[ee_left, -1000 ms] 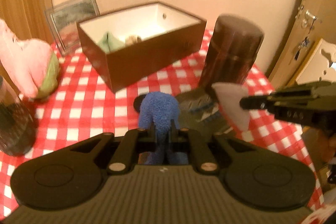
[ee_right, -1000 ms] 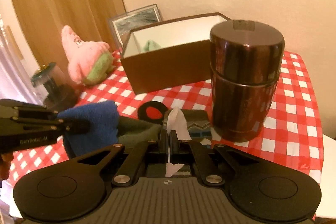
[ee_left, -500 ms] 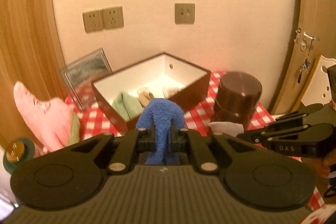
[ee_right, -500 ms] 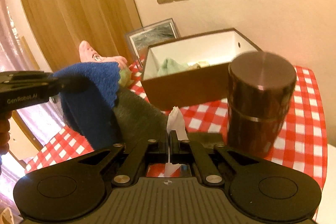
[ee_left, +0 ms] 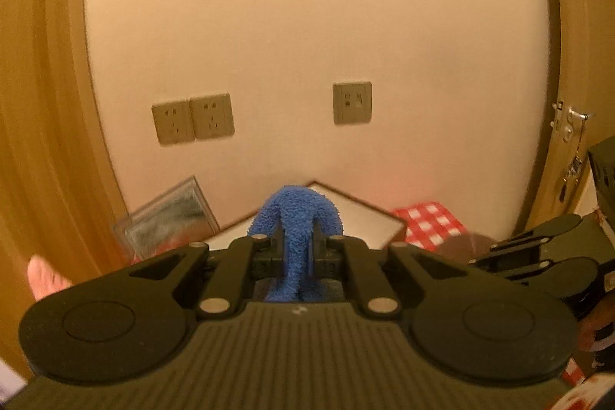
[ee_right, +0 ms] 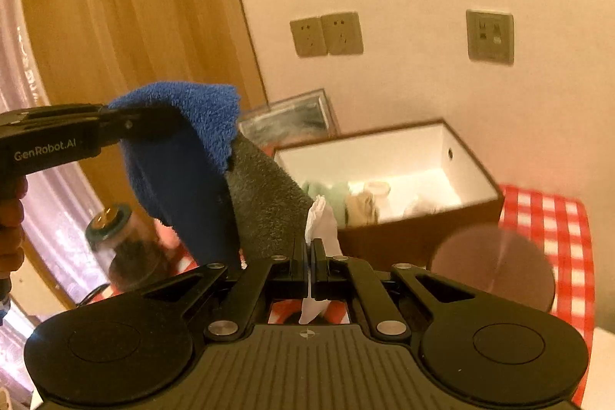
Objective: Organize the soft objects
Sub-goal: 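Lift the blue towel and white cloth over the brown box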
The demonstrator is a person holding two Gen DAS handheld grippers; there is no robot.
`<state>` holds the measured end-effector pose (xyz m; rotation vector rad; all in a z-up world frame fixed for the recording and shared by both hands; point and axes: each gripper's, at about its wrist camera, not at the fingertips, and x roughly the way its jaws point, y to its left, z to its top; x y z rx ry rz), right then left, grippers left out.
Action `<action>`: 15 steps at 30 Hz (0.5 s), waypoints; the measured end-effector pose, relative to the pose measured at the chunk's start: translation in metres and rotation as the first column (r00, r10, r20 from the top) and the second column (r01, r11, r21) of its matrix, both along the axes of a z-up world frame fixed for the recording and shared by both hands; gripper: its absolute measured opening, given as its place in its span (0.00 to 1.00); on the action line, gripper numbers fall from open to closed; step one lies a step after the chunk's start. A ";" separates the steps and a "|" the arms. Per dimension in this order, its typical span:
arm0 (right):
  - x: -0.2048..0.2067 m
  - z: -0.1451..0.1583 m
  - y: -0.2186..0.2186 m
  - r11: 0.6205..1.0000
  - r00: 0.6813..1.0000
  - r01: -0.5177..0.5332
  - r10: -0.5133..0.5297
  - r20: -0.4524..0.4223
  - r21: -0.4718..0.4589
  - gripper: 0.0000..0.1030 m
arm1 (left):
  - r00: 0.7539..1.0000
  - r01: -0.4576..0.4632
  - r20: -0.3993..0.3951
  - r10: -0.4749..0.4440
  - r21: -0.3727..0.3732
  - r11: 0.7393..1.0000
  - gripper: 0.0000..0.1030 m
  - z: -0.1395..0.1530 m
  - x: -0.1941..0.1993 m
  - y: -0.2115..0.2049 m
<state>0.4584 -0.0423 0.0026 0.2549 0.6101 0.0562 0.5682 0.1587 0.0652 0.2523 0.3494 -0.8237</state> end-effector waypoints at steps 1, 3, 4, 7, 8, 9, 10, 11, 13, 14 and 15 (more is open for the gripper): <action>0.007 0.002 -0.003 1.000 1.000 0.003 -0.003 0.004 -0.003 0.01 | 1.000 0.001 0.010 -0.001 -0.001 1.000 0.08 0.003 0.006 -0.006; 0.022 0.008 -0.010 1.000 1.000 0.011 -0.010 0.011 -0.008 0.01 | 1.000 0.001 0.021 -0.001 0.003 1.000 0.08 0.006 0.019 -0.017; 0.028 0.010 -0.013 1.000 1.000 0.013 -0.013 0.015 -0.007 0.01 | 1.000 0.000 0.022 0.000 0.005 1.000 0.08 0.007 0.026 -0.022; 0.051 0.015 -0.026 1.000 1.000 0.021 -0.021 0.016 -0.007 0.01 | 1.000 -0.005 0.026 0.005 0.013 1.000 0.08 0.009 0.048 -0.041; 0.058 0.017 -0.030 1.000 1.000 0.027 -0.027 0.016 -0.012 0.01 | 1.000 -0.008 0.026 0.008 0.017 1.000 0.08 0.010 0.054 -0.045; 0.065 0.017 -0.034 0.999 0.999 0.032 -0.031 0.014 -0.016 0.01 | 1.000 -0.008 0.026 0.007 0.021 1.000 0.08 0.010 0.060 -0.051; 0.071 0.018 -0.039 0.999 0.999 0.038 -0.038 0.011 -0.019 0.01 | 1.000 -0.004 0.026 0.004 0.023 1.000 0.08 0.009 0.068 -0.057; 0.077 0.018 -0.043 0.999 0.999 0.042 -0.042 0.009 -0.021 0.01 | 1.000 -0.005 0.024 0.005 0.026 1.000 0.08 0.009 0.074 -0.063; 0.092 0.017 -0.052 0.998 0.999 0.052 -0.052 0.001 -0.020 0.01 | 1.000 -0.002 0.022 0.001 0.037 0.999 0.08 0.007 0.087 -0.076; 0.099 0.015 -0.057 0.998 0.998 0.057 -0.057 -0.006 -0.020 0.01 | 1.000 0.000 0.020 -0.001 0.042 0.999 0.08 0.005 0.093 -0.082; 0.106 0.013 -0.061 0.998 0.998 0.060 -0.061 -0.013 -0.020 0.01 | 1.000 0.002 0.016 -0.003 0.047 0.999 0.08 0.002 0.100 -0.086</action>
